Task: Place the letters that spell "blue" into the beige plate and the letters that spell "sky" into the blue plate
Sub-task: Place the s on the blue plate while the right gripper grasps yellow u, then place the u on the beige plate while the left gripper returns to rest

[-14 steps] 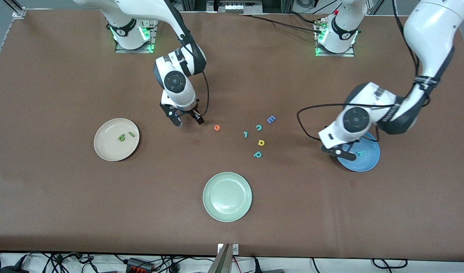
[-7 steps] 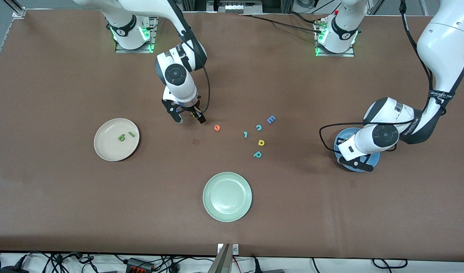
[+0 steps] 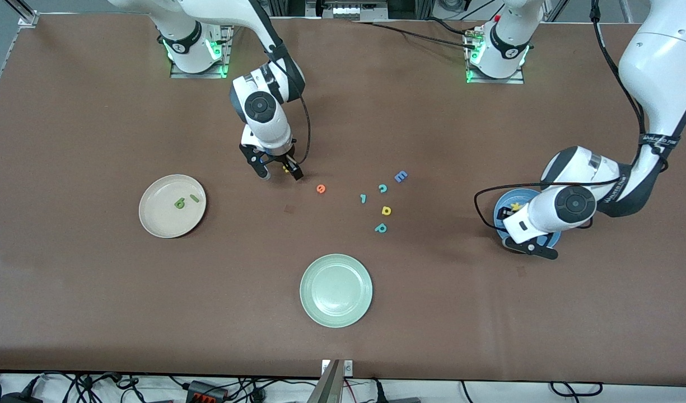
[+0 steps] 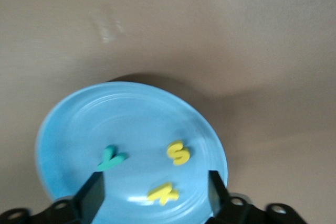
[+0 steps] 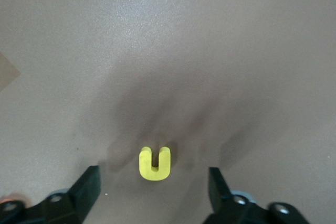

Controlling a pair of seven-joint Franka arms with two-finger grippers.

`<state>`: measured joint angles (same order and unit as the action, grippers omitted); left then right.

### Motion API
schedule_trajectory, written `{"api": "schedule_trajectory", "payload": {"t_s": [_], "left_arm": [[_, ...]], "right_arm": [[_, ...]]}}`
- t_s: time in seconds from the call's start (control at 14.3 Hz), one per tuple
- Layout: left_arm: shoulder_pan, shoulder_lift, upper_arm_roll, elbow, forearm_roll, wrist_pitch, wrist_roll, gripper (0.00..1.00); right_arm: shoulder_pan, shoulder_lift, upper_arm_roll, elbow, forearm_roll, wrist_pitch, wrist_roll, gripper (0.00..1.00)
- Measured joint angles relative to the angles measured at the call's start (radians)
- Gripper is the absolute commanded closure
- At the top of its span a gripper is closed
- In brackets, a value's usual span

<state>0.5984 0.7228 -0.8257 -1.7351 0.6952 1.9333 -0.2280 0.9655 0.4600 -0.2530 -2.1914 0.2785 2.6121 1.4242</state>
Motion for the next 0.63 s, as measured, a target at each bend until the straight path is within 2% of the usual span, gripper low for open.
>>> {"api": "schedule_trajectory", "payload": {"t_s": [0.28, 0.49, 0.63], "left_arm": [[-0.003, -0.027, -0.092, 0.207, -0.006, -0.249, -0.001, 0.0], [0.0, -0.038, -0.15, 0.359, -0.039, -0.435, -0.001, 0.0], [0.001, -0.041, -0.193, 0.453, -0.046, -0.555, -0.001, 0.0]], "right_arm": [[0.001, 0.005, 0.0, -0.002, 0.0, 0.0, 0.001, 0.36], [0.001, 0.006, 0.0, -0.002, 0.0, 0.0, 0.002, 0.58], [0.001, 0.006, 0.0, -0.002, 0.0, 0.002, 0.002, 0.68]]}}
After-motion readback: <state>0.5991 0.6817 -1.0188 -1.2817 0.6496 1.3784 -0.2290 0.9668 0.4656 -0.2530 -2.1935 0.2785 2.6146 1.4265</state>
